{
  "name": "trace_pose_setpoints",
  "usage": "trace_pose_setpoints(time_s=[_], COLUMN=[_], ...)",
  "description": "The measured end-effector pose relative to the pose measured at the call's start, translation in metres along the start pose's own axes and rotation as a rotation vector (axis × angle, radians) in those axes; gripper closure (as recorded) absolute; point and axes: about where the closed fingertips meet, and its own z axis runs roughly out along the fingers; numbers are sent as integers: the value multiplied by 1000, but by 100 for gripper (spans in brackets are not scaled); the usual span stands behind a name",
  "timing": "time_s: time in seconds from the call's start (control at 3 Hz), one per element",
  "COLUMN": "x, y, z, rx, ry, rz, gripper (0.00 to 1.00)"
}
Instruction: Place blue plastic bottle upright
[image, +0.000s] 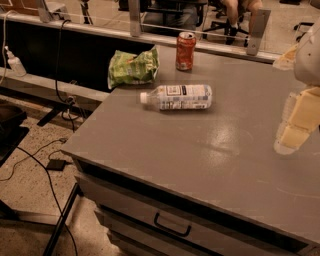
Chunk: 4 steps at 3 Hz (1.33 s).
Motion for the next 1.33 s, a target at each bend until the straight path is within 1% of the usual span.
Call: trace_pose_setpoints(time_s=[0.33, 1.0, 1.33], x=[-2, -63, -107], y=[-1, -43, -63], z=[1, 33, 63], rx=[1, 14, -7], ry=[0, -19, -39], rz=[-4, -113, -174], gripper=[0, 0, 0])
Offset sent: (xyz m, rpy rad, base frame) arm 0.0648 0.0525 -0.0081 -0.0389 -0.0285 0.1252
